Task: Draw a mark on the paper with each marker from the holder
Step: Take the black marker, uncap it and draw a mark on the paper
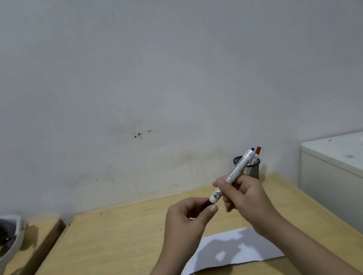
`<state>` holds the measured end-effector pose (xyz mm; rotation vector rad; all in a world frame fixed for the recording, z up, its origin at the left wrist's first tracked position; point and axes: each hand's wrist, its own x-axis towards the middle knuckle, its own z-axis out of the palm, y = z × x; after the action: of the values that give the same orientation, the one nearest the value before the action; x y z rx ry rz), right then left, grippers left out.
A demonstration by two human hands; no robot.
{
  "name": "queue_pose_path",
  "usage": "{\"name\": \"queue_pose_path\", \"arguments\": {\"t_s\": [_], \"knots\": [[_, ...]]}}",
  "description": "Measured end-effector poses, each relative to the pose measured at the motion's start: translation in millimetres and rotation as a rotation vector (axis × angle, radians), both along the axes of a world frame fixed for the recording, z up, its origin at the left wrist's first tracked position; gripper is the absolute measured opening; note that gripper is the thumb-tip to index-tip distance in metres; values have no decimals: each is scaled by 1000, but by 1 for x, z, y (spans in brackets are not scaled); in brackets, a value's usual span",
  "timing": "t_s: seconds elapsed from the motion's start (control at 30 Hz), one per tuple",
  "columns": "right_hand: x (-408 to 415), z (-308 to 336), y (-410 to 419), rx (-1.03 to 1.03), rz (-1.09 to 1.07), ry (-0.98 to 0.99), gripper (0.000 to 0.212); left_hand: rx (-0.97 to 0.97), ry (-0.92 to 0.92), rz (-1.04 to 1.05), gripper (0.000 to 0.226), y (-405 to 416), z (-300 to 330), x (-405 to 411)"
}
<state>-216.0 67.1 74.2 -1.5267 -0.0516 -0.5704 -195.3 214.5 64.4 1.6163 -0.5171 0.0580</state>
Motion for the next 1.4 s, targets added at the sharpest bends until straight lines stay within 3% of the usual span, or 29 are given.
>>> {"name": "queue_pose_path", "arguments": {"t_s": [0.2, 0.37, 0.5, 0.63, 0.8, 0.93, 1.13, 1.27, 1.4], "knots": [[1, -9, -6, -104, 9, -59, 46, 231, -112, -44, 28, -4, -4, 2], [5, -17, -17, -10, -5, -76, 20, 302, 0, -122, 23, -1, -9, 19], [10, -17, -38, 207, -108, -55, 19, 423, 9, -34, 25, 14, -21, 49], [10, -31, -43, 151, -122, -17, 18, 676, -50, 38, 26, 23, -31, 80], [8, -48, -38, 73, -98, 42, 14, 885, -46, 130, 3, 19, -44, 107], [7, -53, -35, 32, -79, 39, 14, 1087, -12, 70, 17, 12, -60, 118], [13, -66, -34, 8, -51, 48, 17, 1041, 8, 79, 28, 15, -75, 126], [20, -72, -22, 67, -21, 61, 14, 923, 102, 79, 50, 30, -78, 120], [27, -71, -2, 130, -5, 66, 11, 822, 94, 136, 45, 57, -84, 104]]}}
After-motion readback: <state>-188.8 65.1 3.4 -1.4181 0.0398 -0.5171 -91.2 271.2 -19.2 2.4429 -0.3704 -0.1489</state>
